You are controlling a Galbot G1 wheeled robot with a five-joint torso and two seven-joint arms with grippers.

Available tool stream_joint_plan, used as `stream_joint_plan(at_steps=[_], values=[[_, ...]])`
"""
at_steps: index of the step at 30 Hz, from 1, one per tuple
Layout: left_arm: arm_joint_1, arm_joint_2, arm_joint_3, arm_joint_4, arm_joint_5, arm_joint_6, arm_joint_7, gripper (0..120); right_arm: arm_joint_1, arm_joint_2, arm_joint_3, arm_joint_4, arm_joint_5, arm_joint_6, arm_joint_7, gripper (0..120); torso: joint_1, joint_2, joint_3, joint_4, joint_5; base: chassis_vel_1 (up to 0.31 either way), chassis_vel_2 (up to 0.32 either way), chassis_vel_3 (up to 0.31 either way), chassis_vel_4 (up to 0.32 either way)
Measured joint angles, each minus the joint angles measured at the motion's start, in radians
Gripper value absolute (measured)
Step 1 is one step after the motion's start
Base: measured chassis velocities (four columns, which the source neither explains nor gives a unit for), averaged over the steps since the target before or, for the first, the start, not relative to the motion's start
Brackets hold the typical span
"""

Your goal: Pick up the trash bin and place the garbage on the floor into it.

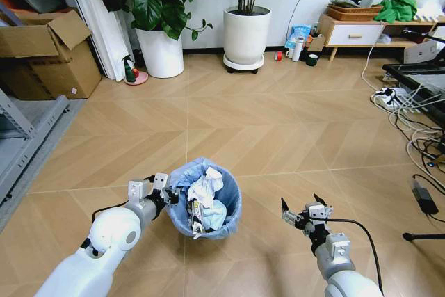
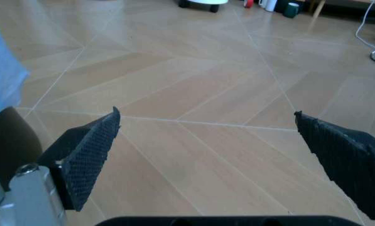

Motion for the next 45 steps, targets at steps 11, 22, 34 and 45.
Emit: stream_joint_plan(at_steps=[11,22,34,45], values=[[0.013,-0.003,-0.007,-0.007,0.006,-0.001,0.001,2,-0.005,0.003,0.015,0.005,0.022,0.017,0.000,100,0.000,0.000,0.000,0.0001,0.0002,0.074,-0.069,-0.067,0.065],[0.028,-0.005,-0.007,-0.009,0.014,-0.002,0.001,2,-0.005,0.017,0.012,0.000,0.014,0.015,0.000,100,0.000,0.000,0.000,0.0000,0.0000,-0.007,-0.009,0.009,0.009],[0.033,-0.027,-0.012,-0.005,0.014,-0.006,-0.011,2,0.001,0.024,0.009,-0.022,0.005,0.033,0.000,100,0.000,0.000,0.000,-0.0001,0.0000,-0.050,-0.059,0.048,0.052],[0.063,-0.120,-0.118,0.030,-0.004,-0.051,-0.230,2,0.020,0.039,0.019,-0.048,-0.003,0.046,0.001,100,0.000,0.000,0.000,0.0000,0.0001,0.000,0.000,0.000,0.000]])
